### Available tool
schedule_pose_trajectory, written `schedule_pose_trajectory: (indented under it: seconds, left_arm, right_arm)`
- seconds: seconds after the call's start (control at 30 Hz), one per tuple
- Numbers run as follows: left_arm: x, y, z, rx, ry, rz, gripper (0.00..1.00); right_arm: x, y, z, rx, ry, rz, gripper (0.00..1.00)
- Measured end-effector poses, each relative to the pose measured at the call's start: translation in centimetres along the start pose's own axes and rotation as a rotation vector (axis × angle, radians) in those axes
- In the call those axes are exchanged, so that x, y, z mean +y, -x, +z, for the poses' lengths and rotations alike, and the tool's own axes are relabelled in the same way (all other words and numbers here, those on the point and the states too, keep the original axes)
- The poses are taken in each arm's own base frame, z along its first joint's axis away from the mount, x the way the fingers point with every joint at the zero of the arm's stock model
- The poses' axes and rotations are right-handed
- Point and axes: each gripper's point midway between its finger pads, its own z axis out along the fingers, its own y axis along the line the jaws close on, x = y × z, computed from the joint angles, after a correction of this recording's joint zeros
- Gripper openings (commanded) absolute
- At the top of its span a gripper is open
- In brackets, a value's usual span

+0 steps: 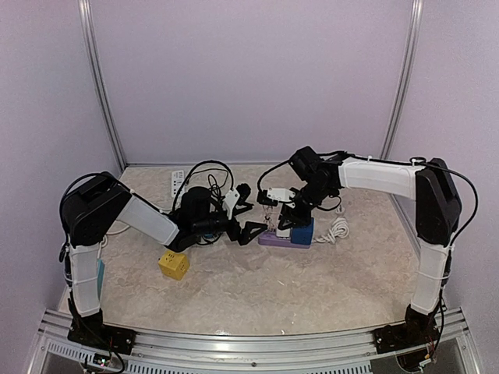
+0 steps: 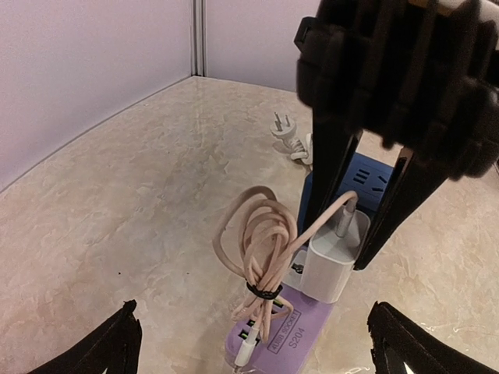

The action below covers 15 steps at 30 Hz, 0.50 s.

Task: Insert the plug
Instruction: Insert the plug into the socket.

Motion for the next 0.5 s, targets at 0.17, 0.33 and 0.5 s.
schedule_pose_trajectory:
  seconds: [0.17,0.33,0.5]
  left_arm:
    - [0.01,-0.02,0.00,0.001,0.001,0.000,0.99]
    - [0.02,-0.05,0.00,0.002,0.001,0.006,0.99]
    - [0.14,-0.08,-0.04,0.003,0.004,0.014,0.99]
  right_arm:
    - [-0.41,-0.08,0.04,0.016,-0.034,-0.004,0.00]
    - [-0.73,0.06,-0.02,0.059,-0.074,-0.028,0.00]
    - [-0.04,0.08,-0.08,0.093,-0.055,-0.035,0.00]
